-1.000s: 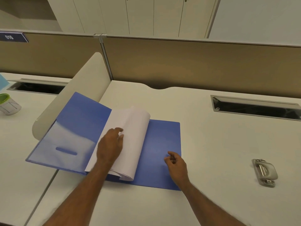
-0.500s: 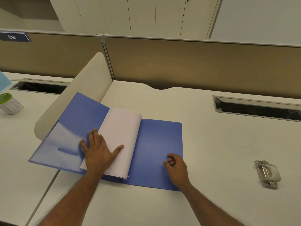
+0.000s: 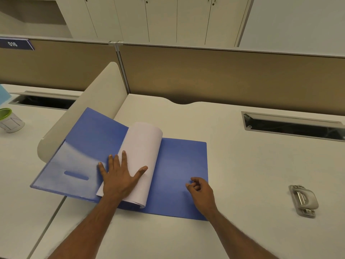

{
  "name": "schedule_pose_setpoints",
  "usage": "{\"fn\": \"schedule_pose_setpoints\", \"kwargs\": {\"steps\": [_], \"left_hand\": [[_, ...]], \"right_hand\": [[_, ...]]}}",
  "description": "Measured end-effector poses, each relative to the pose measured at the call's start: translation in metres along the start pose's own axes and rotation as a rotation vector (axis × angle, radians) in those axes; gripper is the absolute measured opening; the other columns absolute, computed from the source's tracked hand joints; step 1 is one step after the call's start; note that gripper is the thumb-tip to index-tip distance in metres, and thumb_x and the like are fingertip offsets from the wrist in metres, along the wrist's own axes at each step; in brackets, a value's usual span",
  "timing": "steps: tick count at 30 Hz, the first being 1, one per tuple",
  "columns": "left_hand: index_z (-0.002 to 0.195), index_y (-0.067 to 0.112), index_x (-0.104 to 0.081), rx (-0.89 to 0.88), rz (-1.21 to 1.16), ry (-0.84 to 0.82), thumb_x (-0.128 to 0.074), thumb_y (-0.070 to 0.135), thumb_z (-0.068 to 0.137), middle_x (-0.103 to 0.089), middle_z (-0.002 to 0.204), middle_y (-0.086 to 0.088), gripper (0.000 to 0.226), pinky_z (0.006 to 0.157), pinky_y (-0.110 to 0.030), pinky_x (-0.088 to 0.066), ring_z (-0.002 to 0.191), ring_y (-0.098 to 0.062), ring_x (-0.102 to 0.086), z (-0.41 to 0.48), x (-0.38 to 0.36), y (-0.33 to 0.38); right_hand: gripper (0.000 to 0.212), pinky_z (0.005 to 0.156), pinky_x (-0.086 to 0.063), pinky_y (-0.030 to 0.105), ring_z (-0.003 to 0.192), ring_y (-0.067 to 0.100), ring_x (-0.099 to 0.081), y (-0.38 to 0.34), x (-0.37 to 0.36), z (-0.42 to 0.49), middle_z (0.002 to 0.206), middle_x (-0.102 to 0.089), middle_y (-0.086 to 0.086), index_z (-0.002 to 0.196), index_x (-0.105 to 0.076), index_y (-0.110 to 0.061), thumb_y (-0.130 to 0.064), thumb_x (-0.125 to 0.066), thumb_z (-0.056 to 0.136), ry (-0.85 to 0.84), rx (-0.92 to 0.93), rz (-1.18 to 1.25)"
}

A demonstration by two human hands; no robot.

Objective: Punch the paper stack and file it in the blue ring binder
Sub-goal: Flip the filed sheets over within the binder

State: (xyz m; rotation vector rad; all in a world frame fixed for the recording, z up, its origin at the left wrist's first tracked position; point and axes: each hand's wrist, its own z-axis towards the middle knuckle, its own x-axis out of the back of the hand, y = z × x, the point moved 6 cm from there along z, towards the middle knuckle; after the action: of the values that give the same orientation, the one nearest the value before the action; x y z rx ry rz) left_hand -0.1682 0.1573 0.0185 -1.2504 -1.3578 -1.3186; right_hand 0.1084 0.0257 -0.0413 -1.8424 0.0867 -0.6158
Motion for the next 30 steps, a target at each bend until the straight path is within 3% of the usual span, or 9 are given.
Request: {"fn": "schedule_pose_setpoints", "kwargs": {"steps": [5,9,12,13,15,18,23,27,30], "left_hand": [[0.151,0.025,0.003,-0.068,-0.274,-0.125,-0.017,0.094,0.058,-0.017,0.159,0.000,0.118,0.117,-0.056,-0.009,0.148,-0.028,-0.005,-0.018,-0.009,0.042],[0.151,0.028,0.006,-0.211,-0.327,-0.095,-0.031,0.092,0.060,0.002,0.161,0.001,0.117,0.111,-0.049,-0.033,0.147,-0.025,-0.006,-0.039,-0.020,0.080],[0.151,0.030,0.006,-0.316,-0.237,-0.084,-0.042,0.073,0.076,0.010,0.161,-0.003,0.099,0.112,-0.048,-0.032,0.148,-0.026,-0.004,-0.056,-0.034,0.110],[0.151,0.031,0.005,-0.332,-0.240,-0.102,-0.043,0.069,0.079,0.008,0.161,-0.003,0.094,0.113,-0.047,-0.031,0.148,-0.026,-0.006,-0.061,-0.039,0.119],[0.151,0.032,0.001,-0.330,-0.293,-0.169,-0.040,0.067,0.082,0.004,0.161,-0.002,0.088,0.115,-0.046,-0.028,0.148,-0.024,-0.008,-0.071,-0.050,0.135],[0.151,0.030,-0.005,-0.292,-0.378,-0.271,-0.031,0.069,0.082,0.000,0.162,-0.001,0.083,0.118,-0.048,-0.022,0.148,-0.023,-0.007,-0.079,-0.063,0.152],[0.150,0.032,-0.017,-0.316,-0.418,-0.265,0.009,0.090,0.058,-0.006,0.162,0.002,0.111,0.120,-0.045,-0.011,0.149,-0.019,-0.005,-0.078,-0.055,0.153],[0.147,0.026,-0.029,-0.275,-0.421,-0.135,-0.022,0.065,0.088,-0.017,0.160,0.003,0.071,0.121,-0.040,-0.013,0.147,-0.016,-0.013,-0.066,-0.043,0.125],[0.150,0.018,-0.021,-0.197,-0.271,-0.066,-0.022,0.058,0.089,-0.010,0.161,-0.004,0.073,0.120,-0.043,-0.006,0.148,-0.022,-0.008,-0.055,-0.043,0.094]], "right_hand": [[0.030,0.063,-0.046,0.003,0.081,0.003,-0.058,-0.013,0.003,-0.005,0.088,-0.058,-0.015,0.117,-0.056,-0.019,-0.032,-0.061,0.090,-0.043,-0.035,0.055],[0.040,0.068,-0.047,0.007,0.087,0.005,-0.058,-0.025,-0.003,-0.006,0.097,-0.059,-0.011,0.126,-0.047,-0.028,-0.039,-0.059,0.089,-0.106,-0.067,0.108],[0.073,0.099,-0.049,0.034,0.116,0.018,-0.057,-0.030,-0.010,-0.004,0.130,-0.055,-0.002,0.139,-0.036,-0.033,-0.061,-0.062,0.077,-0.140,-0.091,0.235],[0.073,0.102,-0.047,0.042,0.121,0.019,-0.054,-0.033,-0.012,-0.003,0.133,-0.054,-0.005,0.138,-0.035,-0.039,-0.065,-0.061,0.075,-0.153,-0.091,0.293],[0.058,0.104,-0.046,0.046,0.124,0.018,-0.052,-0.044,-0.014,-0.005,0.132,-0.053,-0.012,0.134,-0.034,-0.046,-0.060,-0.056,0.082,-0.157,-0.065,0.345],[0.066,0.111,-0.037,0.037,0.134,0.019,-0.042,-0.049,-0.009,-0.005,0.147,-0.041,-0.008,0.145,-0.027,-0.034,-0.053,-0.051,0.087,-0.114,-0.057,0.298],[0.062,0.105,-0.034,0.028,0.131,0.015,-0.041,-0.048,0.006,0.004,0.149,-0.038,-0.001,0.149,-0.020,-0.025,-0.029,-0.052,0.096,-0.055,-0.060,0.185],[0.060,0.104,-0.042,0.038,0.128,0.028,-0.049,-0.038,0.012,0.015,0.140,-0.049,0.007,0.147,-0.026,-0.018,-0.007,-0.051,0.093,-0.033,-0.107,0.051],[0.052,0.092,-0.045,0.031,0.112,0.024,-0.057,-0.040,0.014,0.018,0.127,-0.058,0.007,0.136,-0.043,-0.015,0.004,-0.044,0.088,-0.024,-0.047,-0.035]]}}
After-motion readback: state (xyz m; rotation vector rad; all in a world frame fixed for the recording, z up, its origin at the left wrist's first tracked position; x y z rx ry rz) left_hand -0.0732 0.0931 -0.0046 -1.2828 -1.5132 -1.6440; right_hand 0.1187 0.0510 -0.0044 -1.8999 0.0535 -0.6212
